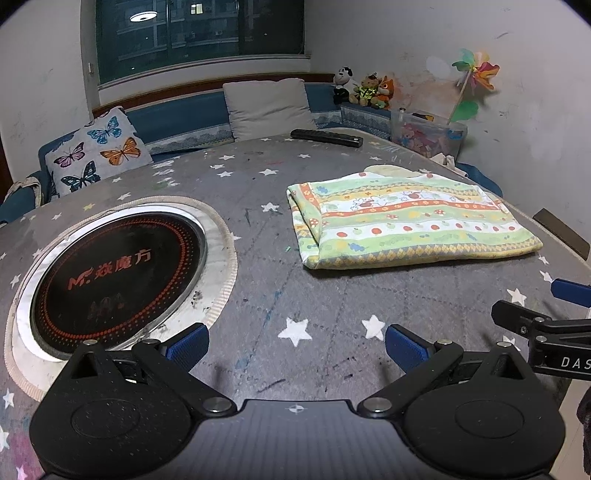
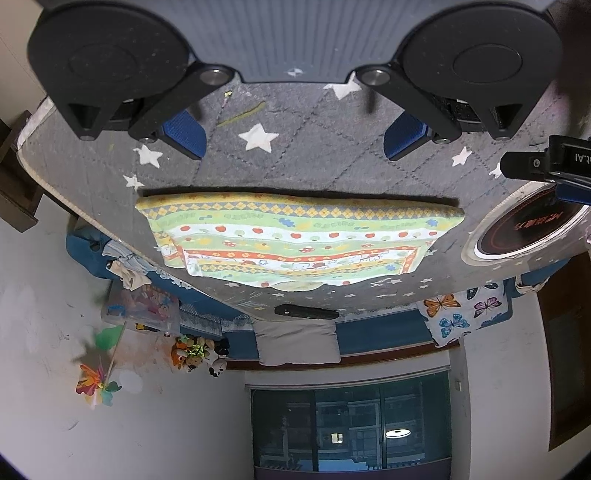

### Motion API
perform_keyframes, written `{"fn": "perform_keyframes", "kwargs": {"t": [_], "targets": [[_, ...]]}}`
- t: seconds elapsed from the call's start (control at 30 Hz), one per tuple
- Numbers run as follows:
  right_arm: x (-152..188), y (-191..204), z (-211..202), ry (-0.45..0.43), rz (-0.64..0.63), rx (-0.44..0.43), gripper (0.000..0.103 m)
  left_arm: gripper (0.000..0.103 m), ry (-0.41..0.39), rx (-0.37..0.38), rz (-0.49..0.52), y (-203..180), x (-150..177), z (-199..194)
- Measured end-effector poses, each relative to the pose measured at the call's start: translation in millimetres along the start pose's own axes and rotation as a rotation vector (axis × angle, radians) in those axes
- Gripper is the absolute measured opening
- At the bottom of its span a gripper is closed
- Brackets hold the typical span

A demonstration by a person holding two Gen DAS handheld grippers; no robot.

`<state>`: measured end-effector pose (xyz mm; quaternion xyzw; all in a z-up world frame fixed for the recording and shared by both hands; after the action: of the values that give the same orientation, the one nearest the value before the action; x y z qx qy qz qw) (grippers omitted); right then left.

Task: Fold clothes

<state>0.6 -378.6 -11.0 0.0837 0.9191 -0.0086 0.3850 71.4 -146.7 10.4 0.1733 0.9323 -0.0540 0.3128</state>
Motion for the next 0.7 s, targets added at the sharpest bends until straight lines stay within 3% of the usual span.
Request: {"fn": "perform_keyframes", "kwargs": {"t": [0.7], "targets": [[4,4,-11,-0.006,0.007,0.008,0.103,0.103,0.006,-0.009,-0.005,-3,13,-7]]}}
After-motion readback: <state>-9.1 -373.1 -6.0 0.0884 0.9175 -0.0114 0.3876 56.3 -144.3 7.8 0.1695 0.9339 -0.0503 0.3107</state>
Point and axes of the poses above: each gripper's, at about its wrist camera, not at the fingertips, and z roughly the way its jaws point, y to its left, x to its underside, the point moved 1 cm from there along z, roughly the way its jaws point, and after that the axes turned 12 degrees about y, right-handed, at the moved point
